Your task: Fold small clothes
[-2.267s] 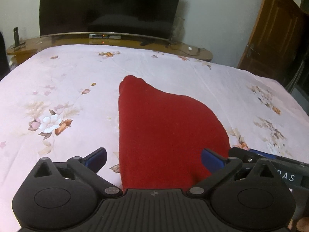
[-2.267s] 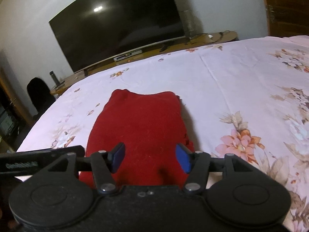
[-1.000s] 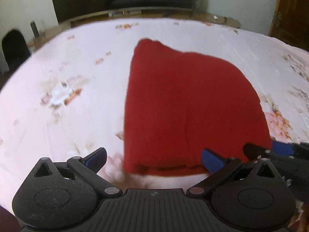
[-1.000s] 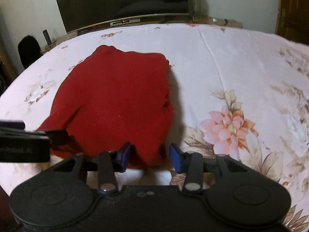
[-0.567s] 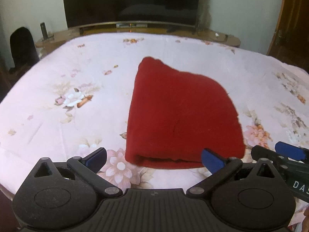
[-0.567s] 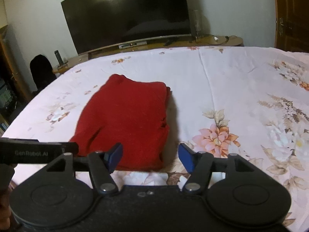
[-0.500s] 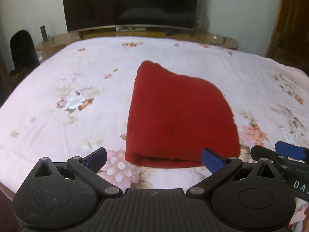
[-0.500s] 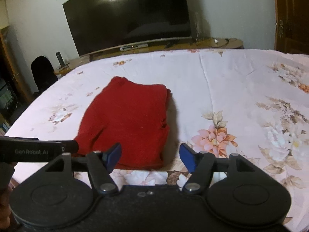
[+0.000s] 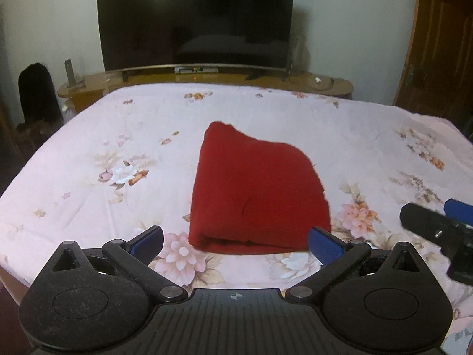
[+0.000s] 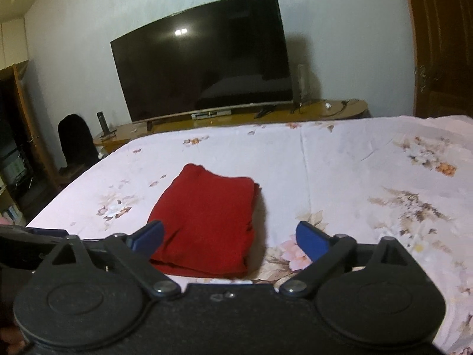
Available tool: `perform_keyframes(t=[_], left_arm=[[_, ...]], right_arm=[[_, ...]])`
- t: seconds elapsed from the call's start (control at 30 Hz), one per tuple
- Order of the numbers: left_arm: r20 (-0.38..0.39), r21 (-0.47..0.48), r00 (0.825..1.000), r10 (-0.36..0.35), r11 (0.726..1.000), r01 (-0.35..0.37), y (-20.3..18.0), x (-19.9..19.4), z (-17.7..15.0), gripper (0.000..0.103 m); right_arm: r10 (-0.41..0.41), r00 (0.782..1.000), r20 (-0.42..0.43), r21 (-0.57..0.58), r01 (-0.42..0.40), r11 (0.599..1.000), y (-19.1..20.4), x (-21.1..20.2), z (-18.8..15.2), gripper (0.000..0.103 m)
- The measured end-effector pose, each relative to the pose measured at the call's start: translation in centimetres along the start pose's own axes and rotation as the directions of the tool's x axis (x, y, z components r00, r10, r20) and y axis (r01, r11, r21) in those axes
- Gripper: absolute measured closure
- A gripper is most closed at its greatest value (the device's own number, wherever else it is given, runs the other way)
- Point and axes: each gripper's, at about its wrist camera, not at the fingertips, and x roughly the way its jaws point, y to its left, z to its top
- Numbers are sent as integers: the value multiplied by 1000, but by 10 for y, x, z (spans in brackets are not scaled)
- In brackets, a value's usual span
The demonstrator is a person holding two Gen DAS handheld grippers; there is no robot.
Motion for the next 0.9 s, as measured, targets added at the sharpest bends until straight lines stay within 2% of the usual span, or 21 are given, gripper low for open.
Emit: perform_keyframes(t=[0.4, 0.9], left_arm=[[79, 10, 997, 9, 1000, -10, -19, -30, 9, 0], [78, 13, 997, 15, 1000, -16, -27, -31, 7, 0]], right_arm=[[-43, 997, 64, 17, 42, 999, -8, -22, 6, 1], [-59, 996, 68, 16, 58, 998, -4, -23, 1, 1]])
